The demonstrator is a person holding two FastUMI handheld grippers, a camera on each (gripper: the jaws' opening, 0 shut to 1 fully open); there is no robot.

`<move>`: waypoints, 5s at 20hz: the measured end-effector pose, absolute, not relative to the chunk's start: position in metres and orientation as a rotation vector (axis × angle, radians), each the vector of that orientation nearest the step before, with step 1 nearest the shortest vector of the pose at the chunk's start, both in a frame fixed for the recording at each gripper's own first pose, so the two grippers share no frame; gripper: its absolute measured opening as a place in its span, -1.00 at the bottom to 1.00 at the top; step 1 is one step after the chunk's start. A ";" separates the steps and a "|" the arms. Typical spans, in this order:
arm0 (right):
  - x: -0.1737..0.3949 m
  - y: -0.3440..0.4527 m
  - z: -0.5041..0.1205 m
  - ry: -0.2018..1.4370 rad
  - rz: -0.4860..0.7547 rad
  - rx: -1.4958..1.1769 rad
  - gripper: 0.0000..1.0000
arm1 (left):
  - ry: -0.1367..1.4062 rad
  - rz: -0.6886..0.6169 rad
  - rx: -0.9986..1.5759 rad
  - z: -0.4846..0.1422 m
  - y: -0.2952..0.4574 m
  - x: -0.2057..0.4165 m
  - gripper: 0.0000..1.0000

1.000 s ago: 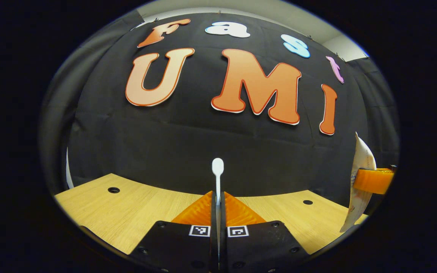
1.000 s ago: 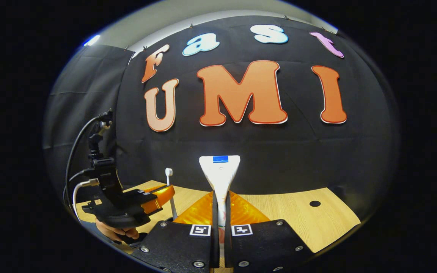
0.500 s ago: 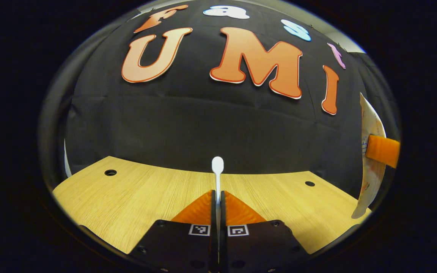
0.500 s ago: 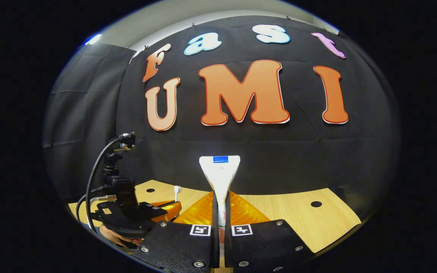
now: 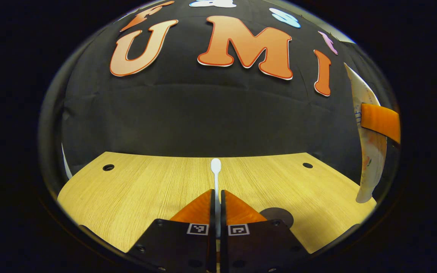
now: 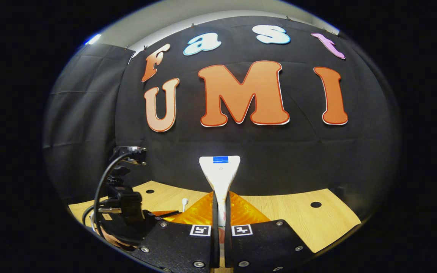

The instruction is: Put the toothbrush and toothpaste on the desktop into the cup, then pick up the cup and place it on the coaster on the desktop.

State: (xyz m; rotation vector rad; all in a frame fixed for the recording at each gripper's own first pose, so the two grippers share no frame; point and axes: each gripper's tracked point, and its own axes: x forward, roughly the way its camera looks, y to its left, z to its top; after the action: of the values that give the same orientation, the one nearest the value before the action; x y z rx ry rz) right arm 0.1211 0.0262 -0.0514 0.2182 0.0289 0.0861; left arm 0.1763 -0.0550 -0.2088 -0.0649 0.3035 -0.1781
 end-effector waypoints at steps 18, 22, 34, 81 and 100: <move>0.172 0.094 -0.020 -0.010 0.219 0.261 -0.89 | 0.101 -0.106 -0.062 -0.137 0.015 0.074 0.89; 0.188 0.116 -0.035 0.009 0.248 0.276 -0.89 | 0.102 -0.083 -0.061 -0.138 0.032 0.061 0.89; 0.212 0.181 -0.089 0.049 0.349 0.275 -0.89 | 0.130 -0.039 -0.062 -0.139 0.063 0.039 0.90; 0.029 -0.023 0.042 -0.046 0.200 0.082 0.92 | 1.114 -0.141 -0.087 -0.258 -0.056 0.080 0.92; -0.014 -0.072 0.022 -0.048 0.160 0.128 1.00 | 1.197 -0.020 -0.076 -0.272 -0.052 0.162 -0.58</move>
State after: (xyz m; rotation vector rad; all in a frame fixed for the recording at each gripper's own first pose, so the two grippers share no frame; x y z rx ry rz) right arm -0.0142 -0.0715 0.0218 0.1279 -0.0476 0.1604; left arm 0.1619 -0.0516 -0.2723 -0.0757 1.1972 -0.0201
